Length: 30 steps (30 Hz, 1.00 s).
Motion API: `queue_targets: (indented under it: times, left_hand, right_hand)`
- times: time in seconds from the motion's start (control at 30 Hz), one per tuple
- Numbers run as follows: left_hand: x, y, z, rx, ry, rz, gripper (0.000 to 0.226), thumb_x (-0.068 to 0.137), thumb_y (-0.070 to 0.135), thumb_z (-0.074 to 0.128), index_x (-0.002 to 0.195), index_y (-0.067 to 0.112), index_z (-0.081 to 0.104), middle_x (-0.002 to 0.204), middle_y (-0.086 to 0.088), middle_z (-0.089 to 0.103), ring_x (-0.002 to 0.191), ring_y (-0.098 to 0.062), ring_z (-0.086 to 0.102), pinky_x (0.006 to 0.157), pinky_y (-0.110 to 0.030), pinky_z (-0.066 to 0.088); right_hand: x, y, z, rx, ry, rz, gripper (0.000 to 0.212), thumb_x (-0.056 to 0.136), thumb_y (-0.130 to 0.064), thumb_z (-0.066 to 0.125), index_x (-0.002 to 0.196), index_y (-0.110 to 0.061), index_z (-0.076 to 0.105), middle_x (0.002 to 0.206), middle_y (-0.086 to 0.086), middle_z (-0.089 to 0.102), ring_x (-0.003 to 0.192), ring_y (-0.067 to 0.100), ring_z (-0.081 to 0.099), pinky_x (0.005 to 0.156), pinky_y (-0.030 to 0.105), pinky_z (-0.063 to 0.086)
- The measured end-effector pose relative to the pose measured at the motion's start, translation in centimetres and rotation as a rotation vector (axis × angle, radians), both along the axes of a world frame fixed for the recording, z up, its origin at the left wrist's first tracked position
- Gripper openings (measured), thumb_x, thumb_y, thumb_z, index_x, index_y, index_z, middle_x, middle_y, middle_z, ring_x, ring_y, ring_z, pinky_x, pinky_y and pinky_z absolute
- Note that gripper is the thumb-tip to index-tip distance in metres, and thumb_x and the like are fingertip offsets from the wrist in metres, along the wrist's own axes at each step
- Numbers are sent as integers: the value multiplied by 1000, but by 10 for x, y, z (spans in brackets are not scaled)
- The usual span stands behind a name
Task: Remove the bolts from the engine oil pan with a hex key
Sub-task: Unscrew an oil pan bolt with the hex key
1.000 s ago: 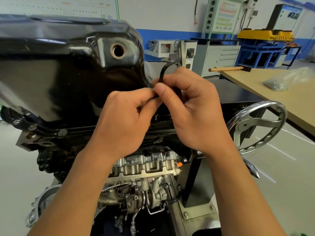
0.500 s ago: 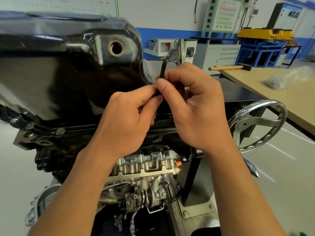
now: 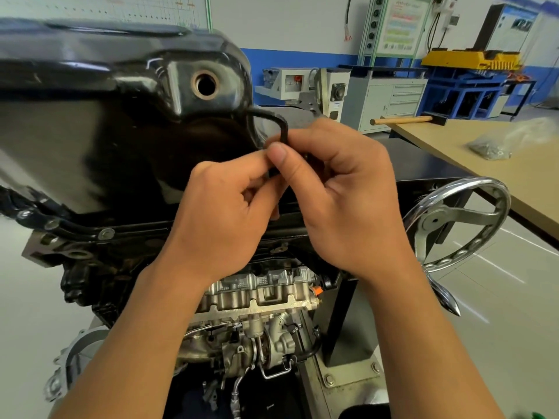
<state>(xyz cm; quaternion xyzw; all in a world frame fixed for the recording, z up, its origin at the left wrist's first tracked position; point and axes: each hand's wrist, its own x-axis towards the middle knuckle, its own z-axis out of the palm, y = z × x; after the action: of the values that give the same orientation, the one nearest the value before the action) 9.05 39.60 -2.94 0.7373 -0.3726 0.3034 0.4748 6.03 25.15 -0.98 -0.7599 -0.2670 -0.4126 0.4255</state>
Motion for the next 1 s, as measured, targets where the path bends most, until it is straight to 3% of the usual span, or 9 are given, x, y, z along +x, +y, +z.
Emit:
queue_targets:
  times: [0.1, 0.23, 0.37, 0.5, 0.63, 0.73, 0.83, 1.0]
  left_hand:
    - [-2, -3, 1, -51, -56, 64, 25, 98, 22, 58, 75, 17, 67, 55, 2, 61, 46, -18, 57, 41, -34, 44]
    - [1, -7, -3, -138, -96, 160, 25, 90, 19, 70, 67, 10, 66, 56, 0, 61, 49, -17, 56, 44, -31, 43]
    - [1, -11, -5, -141, -96, 211, 27, 89, 26, 71, 68, 11, 63, 54, 5, 54, 49, -17, 49, 46, -14, 34]
    - [2, -3, -3, -25, -48, 30, 14, 99, 25, 56, 86, 26, 62, 60, 7, 60, 47, -17, 55, 43, -30, 43]
    - [2, -3, -1, -13, -99, 44, 24, 101, 21, 54, 78, 20, 61, 58, 2, 59, 48, -17, 56, 44, -33, 43]
    - [3, -8, -2, -115, -127, 118, 29, 97, 24, 62, 69, 14, 63, 54, 1, 57, 46, -18, 52, 42, -28, 39]
    - [4, -12, -5, -155, -113, 148, 28, 93, 27, 68, 76, 4, 68, 57, -2, 58, 49, -21, 52, 45, -36, 42]
    - [6, -8, -5, -64, -82, 124, 23, 96, 38, 57, 77, 25, 57, 54, 4, 54, 44, -18, 50, 42, -34, 42]
  right_hand:
    - [-2, 1, 0, -71, 21, 9, 15, 98, -9, 60, 100, -3, 74, 79, 6, 61, 77, 17, 56, 71, 26, 45]
    - [-3, 3, 0, 20, -22, -19, 13, 88, -15, 76, 96, -5, 77, 74, 5, 63, 68, 10, 53, 64, 23, 42]
    - [-3, 3, 0, 87, -45, -4, 5, 84, -13, 80, 87, -8, 79, 69, 5, 66, 64, 9, 55, 61, 21, 41]
    - [-2, 0, 0, -2, 4, 18, 11, 94, -10, 67, 97, -7, 77, 75, 6, 64, 73, 16, 57, 67, 27, 45]
    - [-2, -3, 0, -49, 24, 26, 15, 99, -8, 59, 99, -1, 73, 87, 12, 66, 86, 23, 63, 76, 40, 50]
    - [-2, 0, -1, 26, -12, -8, 11, 93, -13, 70, 95, -3, 76, 79, 8, 67, 75, 17, 61, 67, 33, 49]
    - [-2, 2, 0, 163, -50, -14, 8, 83, -16, 81, 83, -8, 79, 69, 0, 68, 62, 11, 59, 59, 24, 44]
    - [0, 3, 2, 119, -36, -19, 11, 90, -10, 73, 79, -9, 72, 69, -1, 63, 64, 8, 56, 61, 21, 42]
